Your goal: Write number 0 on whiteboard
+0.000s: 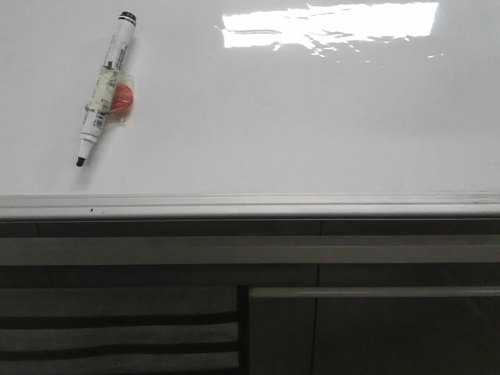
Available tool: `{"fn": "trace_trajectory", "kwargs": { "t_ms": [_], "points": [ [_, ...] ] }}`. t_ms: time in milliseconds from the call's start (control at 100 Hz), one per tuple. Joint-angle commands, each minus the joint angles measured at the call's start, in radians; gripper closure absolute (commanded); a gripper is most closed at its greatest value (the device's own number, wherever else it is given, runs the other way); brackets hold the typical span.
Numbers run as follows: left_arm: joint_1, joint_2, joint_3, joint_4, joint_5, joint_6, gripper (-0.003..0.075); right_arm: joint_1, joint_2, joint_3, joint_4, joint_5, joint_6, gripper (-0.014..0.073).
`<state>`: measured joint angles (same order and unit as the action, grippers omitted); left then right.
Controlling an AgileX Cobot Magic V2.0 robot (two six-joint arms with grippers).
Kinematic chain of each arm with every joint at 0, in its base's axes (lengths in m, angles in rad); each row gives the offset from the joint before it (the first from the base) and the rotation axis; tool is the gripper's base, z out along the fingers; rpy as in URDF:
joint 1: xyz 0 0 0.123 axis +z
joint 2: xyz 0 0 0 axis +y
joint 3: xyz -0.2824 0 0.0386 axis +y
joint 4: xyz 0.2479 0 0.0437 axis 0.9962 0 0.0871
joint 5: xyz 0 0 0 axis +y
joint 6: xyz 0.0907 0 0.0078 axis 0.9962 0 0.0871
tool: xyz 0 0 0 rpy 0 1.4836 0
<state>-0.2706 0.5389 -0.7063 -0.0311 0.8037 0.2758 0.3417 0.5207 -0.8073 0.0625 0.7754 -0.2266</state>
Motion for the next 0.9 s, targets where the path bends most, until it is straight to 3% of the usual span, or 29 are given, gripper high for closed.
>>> {"fn": "trace_trajectory", "kwargs": {
  "t_ms": [0, 270, 400, 730, 890],
  "points": [
    [-0.038, 0.048, -0.036, -0.086, -0.073, -0.035, 0.0477, -0.002, 0.023, -0.041, 0.05, -0.069, -0.012, 0.0295],
    [-0.048, 0.058, 0.0, -0.269, -0.249, -0.032, 0.0461, -0.002, 0.006, -0.039, 0.059, -0.02, -0.012, 0.0295],
    [-0.05, 0.066, 0.029, -0.306, -0.256, -0.03, 0.0394, -0.002, 0.001, -0.039, 0.1, -0.02, -0.012, 0.0295],
    [-0.052, 0.082, 0.065, -0.381, -0.25, -0.03, 0.0409, -0.002, 0.001, -0.03, 0.107, -0.011, -0.012, 0.0295],
    [-0.107, 0.082, 0.065, -0.356, -0.256, -0.03, 0.0408, -0.002, 0.001, -0.001, 0.107, -0.018, -0.012, 0.0295]
  ]
}}
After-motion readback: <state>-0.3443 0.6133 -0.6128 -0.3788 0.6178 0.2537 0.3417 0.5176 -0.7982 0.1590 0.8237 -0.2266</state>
